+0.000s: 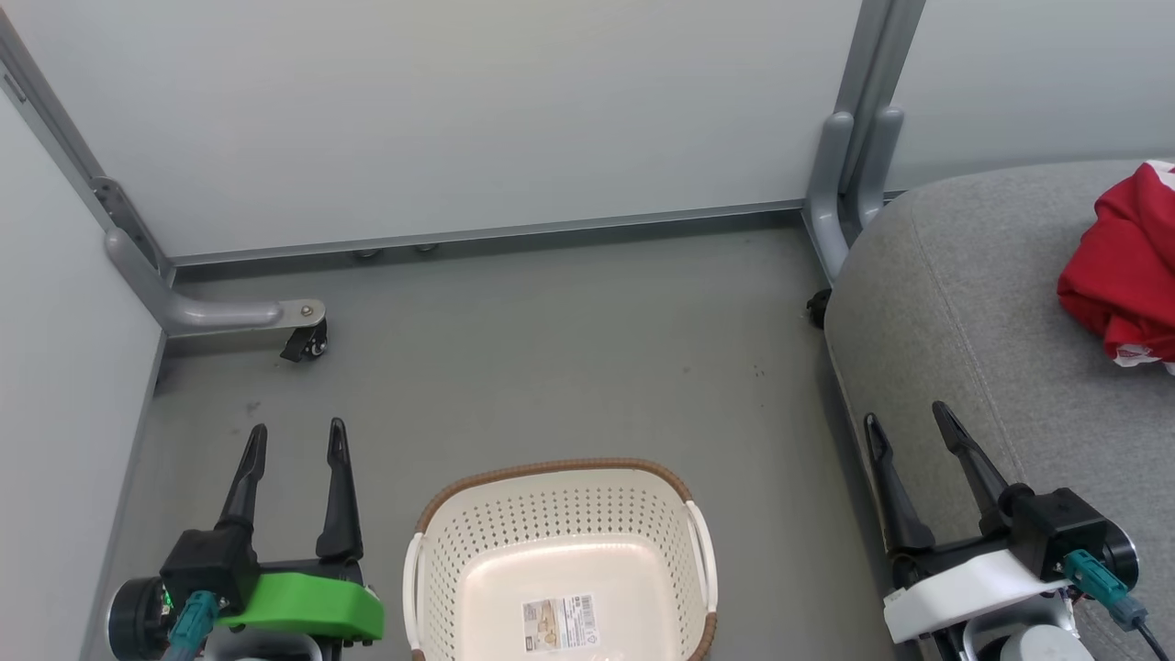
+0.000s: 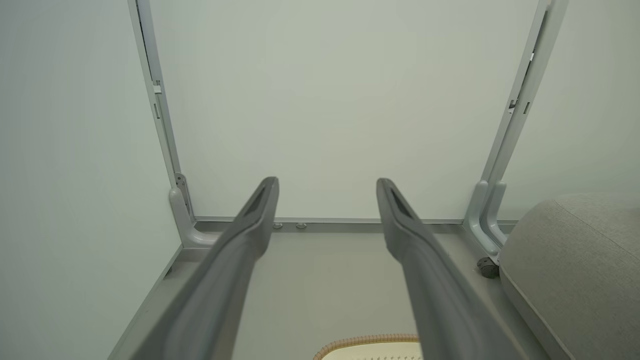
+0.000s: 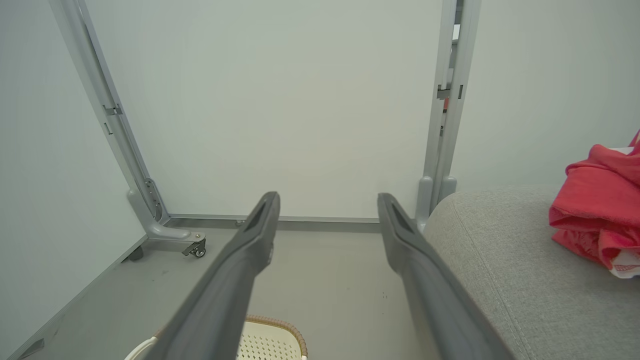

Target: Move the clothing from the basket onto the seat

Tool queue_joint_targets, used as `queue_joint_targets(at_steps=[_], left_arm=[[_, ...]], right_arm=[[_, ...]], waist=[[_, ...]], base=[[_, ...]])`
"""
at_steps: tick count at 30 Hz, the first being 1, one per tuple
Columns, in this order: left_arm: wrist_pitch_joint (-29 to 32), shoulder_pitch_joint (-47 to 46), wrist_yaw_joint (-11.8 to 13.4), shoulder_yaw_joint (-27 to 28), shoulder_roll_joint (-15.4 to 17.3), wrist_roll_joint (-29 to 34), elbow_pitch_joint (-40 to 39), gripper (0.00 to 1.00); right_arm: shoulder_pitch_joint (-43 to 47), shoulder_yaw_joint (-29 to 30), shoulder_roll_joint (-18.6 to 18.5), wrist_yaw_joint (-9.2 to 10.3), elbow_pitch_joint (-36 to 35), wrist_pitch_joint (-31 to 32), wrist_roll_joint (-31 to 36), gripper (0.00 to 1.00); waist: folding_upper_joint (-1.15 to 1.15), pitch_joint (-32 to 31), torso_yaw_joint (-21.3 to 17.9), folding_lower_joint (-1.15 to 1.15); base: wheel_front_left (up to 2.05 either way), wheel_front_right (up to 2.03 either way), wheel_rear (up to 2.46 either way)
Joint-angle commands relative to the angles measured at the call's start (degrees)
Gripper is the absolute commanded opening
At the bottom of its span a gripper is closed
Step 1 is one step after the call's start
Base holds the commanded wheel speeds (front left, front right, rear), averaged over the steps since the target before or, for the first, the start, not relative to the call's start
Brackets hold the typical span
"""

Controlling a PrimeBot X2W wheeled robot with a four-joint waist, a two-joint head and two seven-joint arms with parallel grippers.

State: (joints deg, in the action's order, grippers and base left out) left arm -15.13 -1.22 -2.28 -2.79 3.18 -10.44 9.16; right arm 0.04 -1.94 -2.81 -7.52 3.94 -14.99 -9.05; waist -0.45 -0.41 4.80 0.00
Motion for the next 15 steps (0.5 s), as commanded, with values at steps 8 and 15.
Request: queue_joint_targets(at_steps=[8, 15], left_arm=[[0.7, -0.1, 0.1, 0.5, -0.2, -1.9, 2.5, 0.0], [2.9, -0.8, -0.4, 1.5, -0.2, -9.7, 2.9, 0.0]], right_arm=[[0.6, -0.2, 0.3, -0.01, 1.8, 0.4, -2.1, 0.0], [-0.2, 0.2, -0.2, -0.01, 2.7, 2.1, -10.6, 0.0]], waist=[[0.01, 0.2, 0.0, 0.0], [0.03, 0.2, -0.3, 0.0]], base=[[0.0, 0.0, 0.0], [0.0, 0.0, 0.0]])
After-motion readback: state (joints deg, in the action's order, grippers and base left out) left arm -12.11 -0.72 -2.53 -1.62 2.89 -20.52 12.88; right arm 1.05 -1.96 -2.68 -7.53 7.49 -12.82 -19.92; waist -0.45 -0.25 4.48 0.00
